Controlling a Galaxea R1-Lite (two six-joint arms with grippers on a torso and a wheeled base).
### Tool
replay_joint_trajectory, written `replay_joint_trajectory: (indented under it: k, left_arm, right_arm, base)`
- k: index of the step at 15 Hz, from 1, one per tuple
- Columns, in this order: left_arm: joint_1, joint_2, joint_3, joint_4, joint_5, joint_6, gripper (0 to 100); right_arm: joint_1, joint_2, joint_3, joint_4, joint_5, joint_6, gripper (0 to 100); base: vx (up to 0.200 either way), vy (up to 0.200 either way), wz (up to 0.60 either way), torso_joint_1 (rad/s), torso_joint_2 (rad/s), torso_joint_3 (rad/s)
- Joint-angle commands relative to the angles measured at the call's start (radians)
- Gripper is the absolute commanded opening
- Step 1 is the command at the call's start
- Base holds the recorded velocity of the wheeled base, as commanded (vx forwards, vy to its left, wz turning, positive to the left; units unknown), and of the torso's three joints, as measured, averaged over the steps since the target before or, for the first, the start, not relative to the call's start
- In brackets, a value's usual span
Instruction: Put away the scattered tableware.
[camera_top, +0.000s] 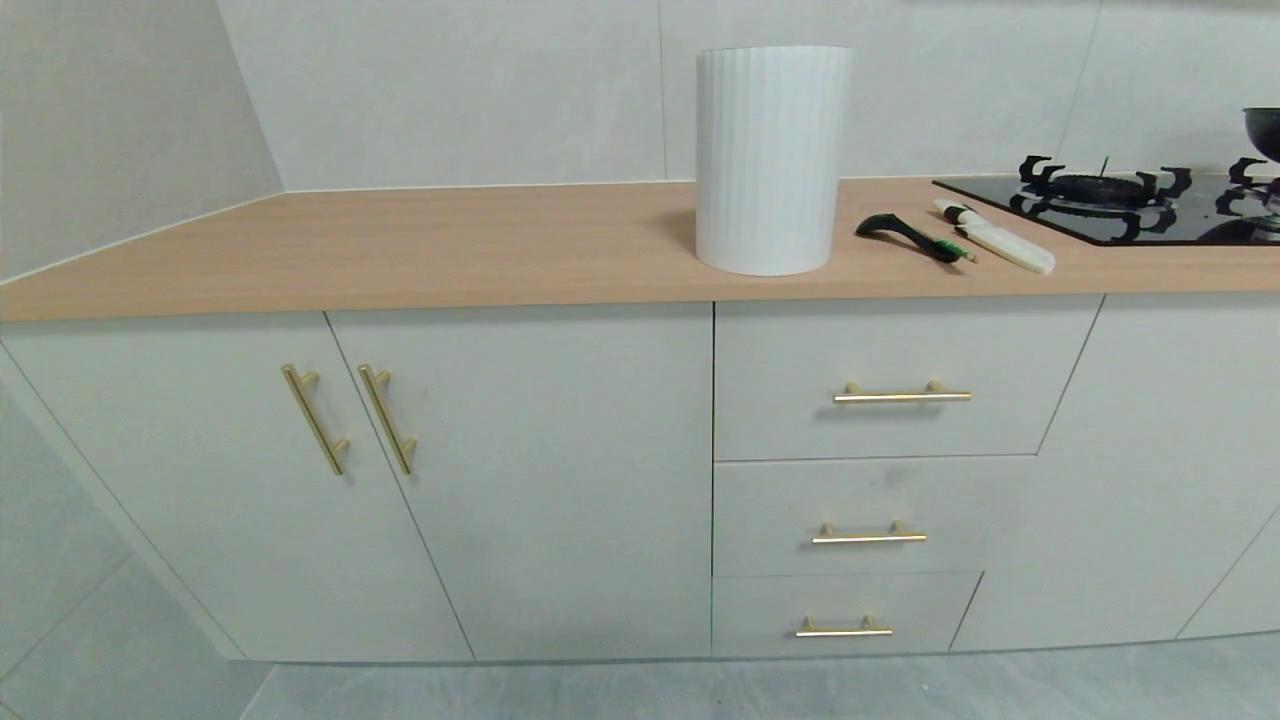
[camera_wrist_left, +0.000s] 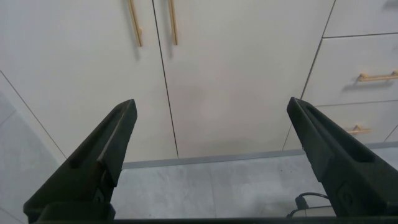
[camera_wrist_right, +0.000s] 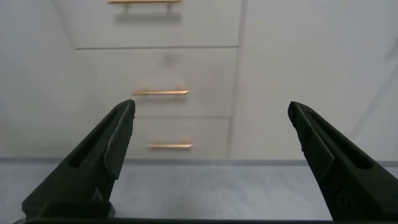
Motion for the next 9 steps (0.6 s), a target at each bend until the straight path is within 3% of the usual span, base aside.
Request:
replay_joint_trajectory:
  k: [1, 7, 9]
  left_arm:
    - [0.000, 0.000, 0.000, 0.000, -0.001, 0.000, 100]
    - [0.000, 0.000, 0.000, 0.000, -0.001, 0.000, 100]
    - [0.000, 0.000, 0.000, 0.000, -0.001, 0.000, 100]
  right_arm:
    - [0.042, 0.147, -0.179, -0.008, 0.105, 0.051, 100]
    - [0.063, 0.645, -0.294, -0.026, 0.145, 0.010, 100]
    - [0.103, 0.826, -0.309, -0.117, 0.145, 0.005, 100]
  base:
    - [0.000, 0.000, 0.00, 0.000, 0.00, 0.000]
    - [0.000, 0.000, 0.00, 0.000, 0.00, 0.000]
    - [0.000, 0.000, 0.00, 0.000, 0.00, 0.000]
